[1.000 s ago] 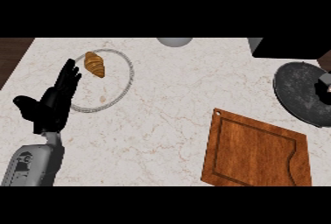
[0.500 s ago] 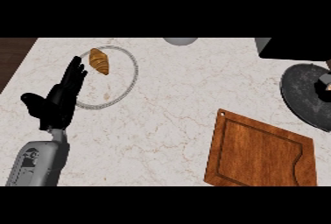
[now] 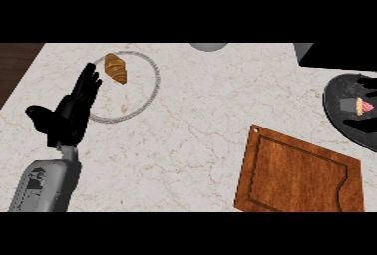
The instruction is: Pick the cupcake from the cutting board and place it in the pan
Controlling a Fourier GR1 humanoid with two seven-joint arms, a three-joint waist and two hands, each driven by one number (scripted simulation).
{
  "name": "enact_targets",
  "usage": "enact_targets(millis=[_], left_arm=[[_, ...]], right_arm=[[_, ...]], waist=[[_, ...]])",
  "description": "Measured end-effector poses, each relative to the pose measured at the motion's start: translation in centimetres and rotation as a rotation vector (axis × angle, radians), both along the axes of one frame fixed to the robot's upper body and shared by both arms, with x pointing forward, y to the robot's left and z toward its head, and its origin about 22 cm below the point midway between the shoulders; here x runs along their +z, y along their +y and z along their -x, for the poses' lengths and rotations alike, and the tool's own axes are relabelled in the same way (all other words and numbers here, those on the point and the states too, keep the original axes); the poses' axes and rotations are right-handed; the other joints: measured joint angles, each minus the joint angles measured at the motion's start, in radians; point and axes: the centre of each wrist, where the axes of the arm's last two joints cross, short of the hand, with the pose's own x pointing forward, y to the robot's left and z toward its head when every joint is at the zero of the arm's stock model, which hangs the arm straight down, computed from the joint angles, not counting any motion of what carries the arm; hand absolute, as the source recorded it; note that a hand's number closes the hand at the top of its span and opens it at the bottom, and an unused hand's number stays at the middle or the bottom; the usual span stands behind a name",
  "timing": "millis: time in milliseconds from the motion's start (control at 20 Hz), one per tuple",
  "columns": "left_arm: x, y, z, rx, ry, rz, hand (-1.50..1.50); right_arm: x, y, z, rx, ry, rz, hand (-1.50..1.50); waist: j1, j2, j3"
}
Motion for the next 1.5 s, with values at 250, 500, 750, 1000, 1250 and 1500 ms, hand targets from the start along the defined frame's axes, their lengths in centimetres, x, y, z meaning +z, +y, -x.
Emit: enact_targets(millis=[250,500,750,1000,1250,1500], left_arm=[[-0.2,0.4,0.0,0.007,0.003,0.001,0.00],[-0.2,0.5,0.2,0.024,0.005,-0.005,0.00],[-0.7,0.9,0.7,0.044,0.012,-0.001,0.00],[-0.7,1.5,1.2,0.062,0.017,-0.005,0.00],[-1.0,1.7,1.3,0.079,0.029,-0.004,0.00],[-1.2,2.2,1.8,0.089,0.036,-0.010,0.00]], right_arm=[[-0.5,-0.2,0.3,0.028,-0.086,-0.080,-1.50],[-0.2,-1.5,1.1,0.009,-0.228,-0.233,-1.50],[-0.1,-5.1,4.6,0.047,-0.253,-0.398,-1.50],[0.5,-8.4,8.4,0.044,-0.235,-0.450,-1.50],[1.8,-11.3,11.9,0.016,-0.222,-0.430,-1.50],[2.7,-13.2,14.9,-0.016,-0.198,-0.407,-1.50]], waist=[[-0.011,-0.002,0.000],[-0.029,-0.009,-0.001],[-0.049,-0.017,-0.002],[-0.067,-0.026,-0.004],[-0.087,-0.032,-0.005],[-0.098,-0.038,-0.007]])
